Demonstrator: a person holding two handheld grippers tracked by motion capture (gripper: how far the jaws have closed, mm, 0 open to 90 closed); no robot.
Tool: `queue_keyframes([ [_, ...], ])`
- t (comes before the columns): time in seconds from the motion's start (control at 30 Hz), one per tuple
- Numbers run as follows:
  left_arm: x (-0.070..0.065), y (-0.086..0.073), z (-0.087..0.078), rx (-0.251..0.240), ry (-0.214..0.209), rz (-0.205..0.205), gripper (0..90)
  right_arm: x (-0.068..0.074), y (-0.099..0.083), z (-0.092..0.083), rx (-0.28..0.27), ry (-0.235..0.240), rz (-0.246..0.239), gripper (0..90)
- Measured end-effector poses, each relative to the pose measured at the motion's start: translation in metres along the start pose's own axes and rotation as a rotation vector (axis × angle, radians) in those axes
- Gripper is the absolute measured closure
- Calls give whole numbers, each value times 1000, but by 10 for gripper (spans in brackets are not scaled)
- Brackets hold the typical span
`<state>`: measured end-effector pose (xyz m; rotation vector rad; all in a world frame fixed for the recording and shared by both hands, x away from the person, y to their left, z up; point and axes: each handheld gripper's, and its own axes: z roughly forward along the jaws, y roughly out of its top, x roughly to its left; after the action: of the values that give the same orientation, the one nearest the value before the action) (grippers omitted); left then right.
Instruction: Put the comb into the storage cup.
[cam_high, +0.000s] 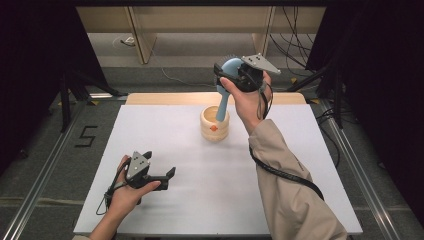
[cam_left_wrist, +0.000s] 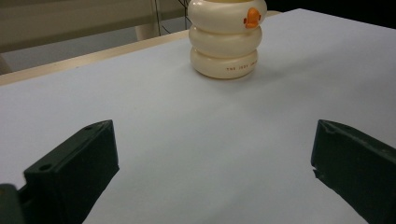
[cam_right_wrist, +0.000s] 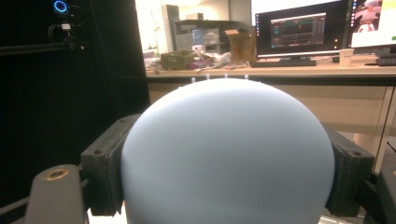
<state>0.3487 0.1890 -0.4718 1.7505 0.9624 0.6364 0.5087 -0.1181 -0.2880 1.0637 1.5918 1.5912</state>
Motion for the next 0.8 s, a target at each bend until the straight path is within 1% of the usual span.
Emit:
queue_keyframes([
  [0.13, 0, 0, 0, 0, 0, 0, 2, 1, 0, 0, -8, 2, -4, 203],
  [0.33, 0, 0, 0, 0, 0, -1, 2, 0, -1, 2, -7, 2, 10, 203],
  [0.8, 0, 0, 0, 0, 1, -2, 2, -1, -4, 5, -8, -3, -3, 203],
])
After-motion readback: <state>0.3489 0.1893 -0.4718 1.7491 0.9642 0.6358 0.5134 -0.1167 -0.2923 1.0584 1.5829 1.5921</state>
